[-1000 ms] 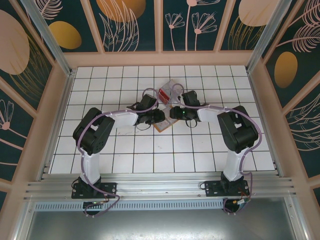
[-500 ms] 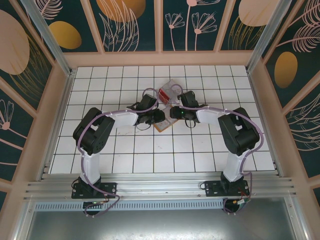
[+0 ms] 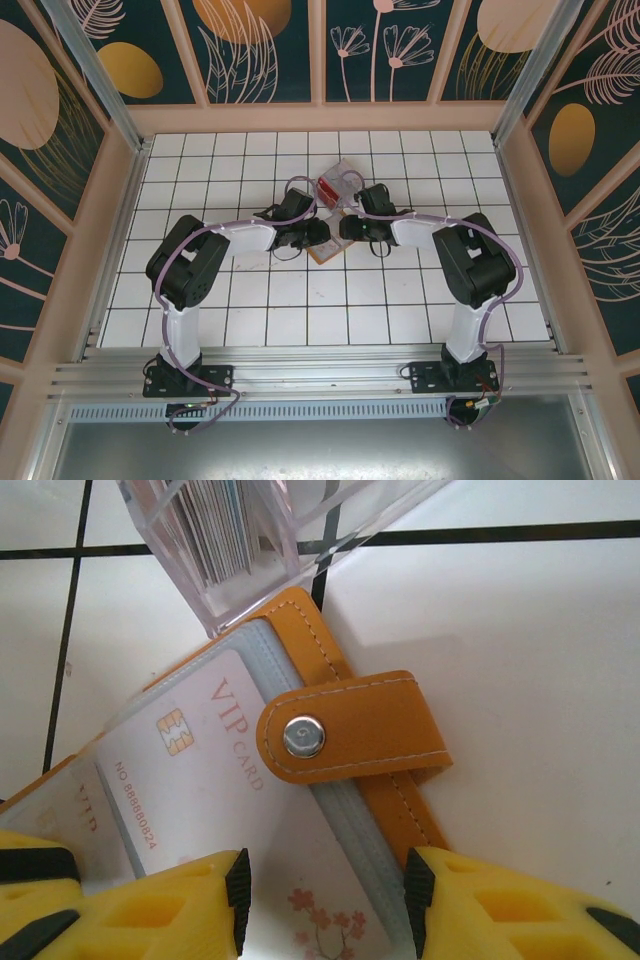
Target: Put the credit cards into the card holder
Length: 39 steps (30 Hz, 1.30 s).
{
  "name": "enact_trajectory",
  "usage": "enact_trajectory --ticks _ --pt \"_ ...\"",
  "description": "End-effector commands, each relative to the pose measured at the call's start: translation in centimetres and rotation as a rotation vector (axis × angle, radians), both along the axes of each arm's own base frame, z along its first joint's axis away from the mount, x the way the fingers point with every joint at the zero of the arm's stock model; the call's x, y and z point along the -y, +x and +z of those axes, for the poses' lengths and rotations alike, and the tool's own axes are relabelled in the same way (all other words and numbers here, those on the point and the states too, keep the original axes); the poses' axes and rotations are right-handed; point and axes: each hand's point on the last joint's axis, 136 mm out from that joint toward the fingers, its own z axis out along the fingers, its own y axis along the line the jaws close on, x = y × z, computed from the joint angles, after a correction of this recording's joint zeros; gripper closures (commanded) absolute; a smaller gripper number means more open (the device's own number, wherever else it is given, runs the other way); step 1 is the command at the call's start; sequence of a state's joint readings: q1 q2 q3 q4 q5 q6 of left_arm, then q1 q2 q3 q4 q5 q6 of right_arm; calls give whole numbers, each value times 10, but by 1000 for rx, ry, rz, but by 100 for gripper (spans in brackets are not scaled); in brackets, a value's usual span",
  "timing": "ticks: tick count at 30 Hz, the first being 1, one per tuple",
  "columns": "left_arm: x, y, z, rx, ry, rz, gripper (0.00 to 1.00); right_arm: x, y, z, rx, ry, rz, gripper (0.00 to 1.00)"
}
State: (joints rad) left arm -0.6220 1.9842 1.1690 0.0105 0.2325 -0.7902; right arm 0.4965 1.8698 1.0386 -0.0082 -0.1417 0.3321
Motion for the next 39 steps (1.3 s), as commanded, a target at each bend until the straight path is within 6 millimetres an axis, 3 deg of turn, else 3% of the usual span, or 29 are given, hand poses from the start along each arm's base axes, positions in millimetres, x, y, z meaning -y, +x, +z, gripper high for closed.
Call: enact_trajectory --ticks 1,14,39 --pt "-2 -4 -11 -31 21 -6 70 -5 -7 -8 -45 25 13 53" --pt "-1 -2 -13 -34 22 -11 70 -39 -13 16 -86 275 92 53" --pt "1 2 -8 -19 17 -7 72 -55 -31 58 -200 668 189 53"
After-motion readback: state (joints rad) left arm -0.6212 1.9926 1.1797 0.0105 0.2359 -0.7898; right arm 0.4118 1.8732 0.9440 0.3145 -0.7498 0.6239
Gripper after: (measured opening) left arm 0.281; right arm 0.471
